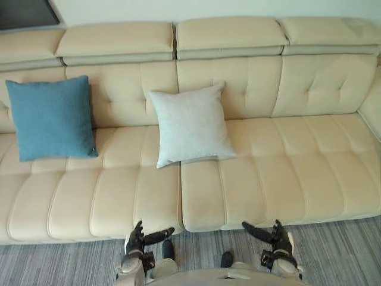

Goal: Pick up cushions and gather them together orderly.

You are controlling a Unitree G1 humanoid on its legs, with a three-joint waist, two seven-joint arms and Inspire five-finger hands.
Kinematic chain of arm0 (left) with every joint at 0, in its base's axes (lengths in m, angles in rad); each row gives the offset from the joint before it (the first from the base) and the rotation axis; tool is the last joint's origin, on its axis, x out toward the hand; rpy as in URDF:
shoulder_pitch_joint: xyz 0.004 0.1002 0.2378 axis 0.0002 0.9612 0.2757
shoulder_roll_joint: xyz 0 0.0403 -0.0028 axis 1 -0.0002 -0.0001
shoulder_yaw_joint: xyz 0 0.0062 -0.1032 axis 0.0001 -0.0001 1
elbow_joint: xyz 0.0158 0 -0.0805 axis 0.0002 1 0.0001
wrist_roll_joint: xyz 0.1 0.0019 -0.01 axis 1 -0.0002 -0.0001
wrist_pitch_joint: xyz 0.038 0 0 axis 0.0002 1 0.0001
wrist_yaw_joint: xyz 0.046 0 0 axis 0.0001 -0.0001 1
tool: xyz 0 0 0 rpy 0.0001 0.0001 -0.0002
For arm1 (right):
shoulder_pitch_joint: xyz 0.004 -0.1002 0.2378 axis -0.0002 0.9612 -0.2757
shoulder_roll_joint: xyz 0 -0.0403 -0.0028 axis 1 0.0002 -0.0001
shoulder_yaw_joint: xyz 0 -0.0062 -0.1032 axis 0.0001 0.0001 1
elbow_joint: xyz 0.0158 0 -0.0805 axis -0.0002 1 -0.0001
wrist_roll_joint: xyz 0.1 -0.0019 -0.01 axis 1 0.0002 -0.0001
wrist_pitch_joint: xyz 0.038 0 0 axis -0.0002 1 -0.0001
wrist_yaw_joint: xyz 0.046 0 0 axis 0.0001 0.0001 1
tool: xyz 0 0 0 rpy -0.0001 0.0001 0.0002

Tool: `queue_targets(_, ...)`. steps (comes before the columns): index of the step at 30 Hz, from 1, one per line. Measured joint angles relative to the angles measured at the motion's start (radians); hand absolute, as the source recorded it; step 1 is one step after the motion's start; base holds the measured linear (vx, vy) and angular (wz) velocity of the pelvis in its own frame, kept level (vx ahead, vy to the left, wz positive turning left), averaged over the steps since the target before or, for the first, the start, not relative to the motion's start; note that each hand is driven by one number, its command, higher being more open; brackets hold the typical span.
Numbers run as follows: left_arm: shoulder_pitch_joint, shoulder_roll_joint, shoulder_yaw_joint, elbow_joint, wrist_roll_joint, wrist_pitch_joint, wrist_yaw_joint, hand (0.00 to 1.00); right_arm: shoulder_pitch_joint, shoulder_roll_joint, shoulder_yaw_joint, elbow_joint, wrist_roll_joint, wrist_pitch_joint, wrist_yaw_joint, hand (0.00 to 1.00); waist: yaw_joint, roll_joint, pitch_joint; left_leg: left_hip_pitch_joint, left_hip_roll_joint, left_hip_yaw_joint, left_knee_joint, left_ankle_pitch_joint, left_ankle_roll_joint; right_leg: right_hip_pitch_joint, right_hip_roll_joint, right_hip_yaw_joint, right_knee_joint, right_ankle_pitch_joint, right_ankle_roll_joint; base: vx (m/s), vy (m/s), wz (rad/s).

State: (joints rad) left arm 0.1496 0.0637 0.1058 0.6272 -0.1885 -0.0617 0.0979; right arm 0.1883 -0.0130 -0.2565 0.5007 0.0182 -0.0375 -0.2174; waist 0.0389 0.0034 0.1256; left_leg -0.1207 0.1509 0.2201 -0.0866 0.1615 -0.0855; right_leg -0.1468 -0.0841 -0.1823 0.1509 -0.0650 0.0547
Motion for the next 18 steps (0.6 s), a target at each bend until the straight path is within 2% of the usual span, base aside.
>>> queue_targets(4,0.006,-0.023,0.041,0.178,0.068,0.015,0.005,1.0,0.001,0.032,-0.005,0.188,0.0,0.011,0.018,1.0,0.006,0.005,-0.029,0.072,0.0,0.03,0.0,-0.026,-0.008,0.078,0.001,0.019,-0.044,0.009,0.004,0.05,0.017,-0.16)
queue_targets(8,0.008,-0.027,0.043,0.239,0.086,0.022,0.006,1.0,-0.006,0.054,-0.038,0.285,0.006,0.019,0.022,1.0,0.008,0.003,-0.035,0.117,0.003,0.074,0.0,-0.041,-0.019,0.114,0.008,0.059,-0.075,0.026,0.014,0.03,0.022,-0.34)
queue_targets(12,-0.018,-0.028,0.046,0.251,0.113,0.021,0.017,1.0,-0.011,0.053,-0.041,0.301,0.023,0.02,0.021,1.0,0.009,-0.008,-0.034,0.137,0.011,0.13,0.0,-0.044,-0.021,0.109,0.017,0.104,-0.076,0.046,0.023,-0.03,0.016,-0.38)
queue_targets(14,-0.052,-0.023,0.045,0.262,0.121,0.021,0.03,1.0,-0.038,0.058,-0.035,0.301,0.023,0.02,0.02,1.0,0.009,-0.022,-0.026,0.124,0.022,0.166,0.014,-0.046,-0.017,0.073,0.025,0.121,-0.06,0.069,0.028,-0.12,0.009,-0.49)
queue_targets(15,-0.06,-0.022,0.044,0.262,0.121,0.021,0.03,1.0,-0.044,0.06,-0.035,0.301,0.023,0.02,0.02,1.0,0.008,-0.028,-0.025,0.112,0.026,0.172,0.03,-0.051,-0.011,0.06,0.025,0.12,-0.053,0.075,0.027,-0.18,-0.017,-0.39)
queue_targets(16,-0.083,-0.024,0.045,0.261,0.121,0.021,0.036,1.0,-0.058,0.061,-0.032,0.301,0.023,0.019,0.02,1.0,0.013,-0.034,-0.021,0.066,0.06,0.186,0.091,-0.081,0.01,0.023,0.03,0.098,-0.032,0.1,0.034,-0.2,-0.05,-0.35)
queue_targets(17,-0.088,-0.028,0.048,0.258,0.121,0.019,0.037,1.0,-0.068,0.062,-0.033,0.302,0.024,0.019,0.02,1.0,0.014,-0.029,-0.016,0.057,0.075,0.189,0.104,-0.089,0.01,0.013,0.028,0.068,-0.003,0.083,0.026,-0.23,-0.08,-0.34)
queue_targets(18,-0.089,-0.029,0.055,0.259,0.122,0.018,0.039,1.0,-0.066,0.067,-0.031,0.308,0.025,0.022,0.02,1.0,0.013,-0.028,-0.01,0.053,0.085,0.19,0.13,-0.101,0.005,-0.032,-0.023,-0.039,0.264,-0.035,-0.033,-0.12,-0.072,-0.07)
